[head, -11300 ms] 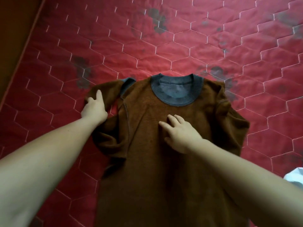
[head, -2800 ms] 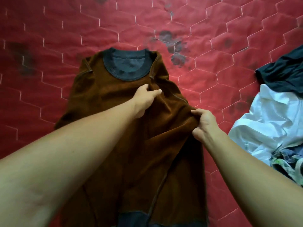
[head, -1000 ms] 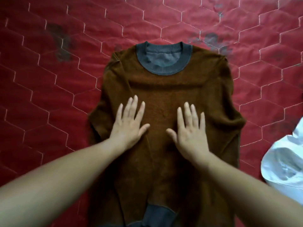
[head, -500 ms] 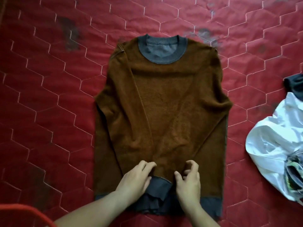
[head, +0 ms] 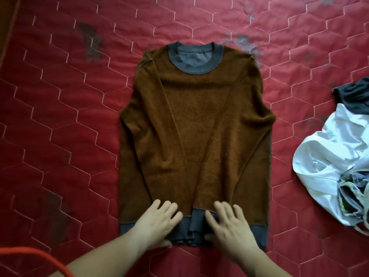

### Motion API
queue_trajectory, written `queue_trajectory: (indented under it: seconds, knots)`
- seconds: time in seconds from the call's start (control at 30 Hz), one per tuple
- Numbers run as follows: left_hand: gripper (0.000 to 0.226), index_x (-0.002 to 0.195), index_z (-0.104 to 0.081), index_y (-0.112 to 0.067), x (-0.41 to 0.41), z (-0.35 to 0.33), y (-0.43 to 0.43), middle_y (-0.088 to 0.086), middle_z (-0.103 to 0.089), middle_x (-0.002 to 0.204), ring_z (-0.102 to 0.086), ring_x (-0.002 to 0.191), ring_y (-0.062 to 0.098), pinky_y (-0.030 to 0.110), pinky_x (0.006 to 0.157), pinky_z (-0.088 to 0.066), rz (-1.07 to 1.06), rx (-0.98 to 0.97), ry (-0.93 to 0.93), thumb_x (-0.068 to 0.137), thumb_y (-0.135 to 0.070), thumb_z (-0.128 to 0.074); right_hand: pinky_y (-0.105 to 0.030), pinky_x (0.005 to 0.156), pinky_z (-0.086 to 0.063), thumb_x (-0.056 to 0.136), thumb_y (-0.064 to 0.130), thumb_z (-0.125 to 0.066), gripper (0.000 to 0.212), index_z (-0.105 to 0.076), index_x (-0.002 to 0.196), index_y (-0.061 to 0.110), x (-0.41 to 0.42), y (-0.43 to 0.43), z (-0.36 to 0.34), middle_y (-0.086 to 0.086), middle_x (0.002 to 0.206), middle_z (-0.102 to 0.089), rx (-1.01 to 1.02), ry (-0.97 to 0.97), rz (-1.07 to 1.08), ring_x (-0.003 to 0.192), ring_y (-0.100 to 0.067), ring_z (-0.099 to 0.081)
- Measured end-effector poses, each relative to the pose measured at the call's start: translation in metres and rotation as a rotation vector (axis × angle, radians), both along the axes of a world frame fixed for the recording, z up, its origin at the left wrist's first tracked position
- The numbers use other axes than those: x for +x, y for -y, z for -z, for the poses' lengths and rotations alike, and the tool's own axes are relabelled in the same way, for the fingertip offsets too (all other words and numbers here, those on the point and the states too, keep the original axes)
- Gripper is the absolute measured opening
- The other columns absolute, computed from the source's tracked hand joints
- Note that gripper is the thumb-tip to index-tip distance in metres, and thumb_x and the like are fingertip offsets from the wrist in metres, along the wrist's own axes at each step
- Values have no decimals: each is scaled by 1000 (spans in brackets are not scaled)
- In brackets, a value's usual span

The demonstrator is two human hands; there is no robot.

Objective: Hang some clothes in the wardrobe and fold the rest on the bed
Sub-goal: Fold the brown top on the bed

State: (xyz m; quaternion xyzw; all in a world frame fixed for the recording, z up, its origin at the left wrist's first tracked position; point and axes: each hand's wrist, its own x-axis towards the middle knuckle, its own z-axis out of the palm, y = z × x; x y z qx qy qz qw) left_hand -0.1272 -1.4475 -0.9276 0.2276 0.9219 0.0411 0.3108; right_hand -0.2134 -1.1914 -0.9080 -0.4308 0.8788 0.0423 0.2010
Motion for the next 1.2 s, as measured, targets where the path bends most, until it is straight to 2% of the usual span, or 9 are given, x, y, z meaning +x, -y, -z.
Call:
queue_trajectory:
  seconds: [0.13,0.33,0.43,0.53,0.63,0.77,0.87,1.03,1.2]
  knots:
    - [75,119,-52,-16,15,0,10,10,-54,111,-54,95,28,49,81,-52,84,-74,-54,62,-58,-78,-59,75,-57,51,53,-92,89,-67,129,18,4,-3,5,-17,123,-66,170,78,-186,109,-35,-66]
    - [33,92,-64,-20,-2,-10,18,2,-64,88,-61,71,21,30,52,-51,96,8,-117,65,-24,-82,-38,48,-46,69,23,-81,34,-68,99,15,-17,3,-2,-7,95,-64,7,26,-256,82,-28,-61]
    - [32,110,-55,-18,-33,-21,29,4,-61,98,-64,84,26,35,53,-51,-68,56,70,80,-14,-67,-31,39,-42,73,23,-72,19,-66,91,20,-50,14,-11,0,84,-60,21,118,-252,72,-22,-61]
    - [25,112,-47,-21,-88,-39,60,3,-57,101,-65,94,28,43,63,-53,-238,57,26,89,-13,-53,-35,50,-47,91,22,-44,23,-55,112,20,-107,35,-28,-1,101,-59,76,181,-220,91,-26,-61]
    - [23,115,-48,-21,-174,-59,98,3,-56,105,-63,97,30,43,66,-52,-315,-19,-198,93,-15,-48,-35,58,-42,94,18,-39,30,-46,123,20,-192,76,-49,-2,113,-58,58,-36,-159,101,-29,-58]
    - [40,127,-49,-19,-275,-84,127,10,-54,123,-51,116,34,46,87,-43,-467,-260,-523,87,-10,-52,-57,92,-44,90,14,-50,42,-47,132,16,-287,134,-76,-12,123,-53,116,-447,122,116,-38,-47]
    - [60,140,-42,-17,-287,-81,126,15,-39,141,-40,128,34,49,99,-41,-534,-281,-437,84,-15,-62,-66,110,-25,92,17,-50,57,-34,147,13,-300,153,-75,-20,147,-37,172,-430,137,138,-42,-29]
    - [80,146,-31,-25,-216,-35,97,12,-33,145,-37,131,32,50,98,-41,-341,-245,-101,83,-62,-61,-46,90,-42,89,52,-61,69,-35,146,22,-223,113,-26,-9,142,-41,231,-26,-43,128,-32,-42]
    - [96,141,-26,-20,-209,-7,96,15,-35,138,-38,123,33,52,89,-43,-243,-301,-189,70,-72,-64,-41,67,-39,81,27,-66,64,-38,139,20,-215,98,5,-9,128,-44,234,-121,-47,108,-33,-45]
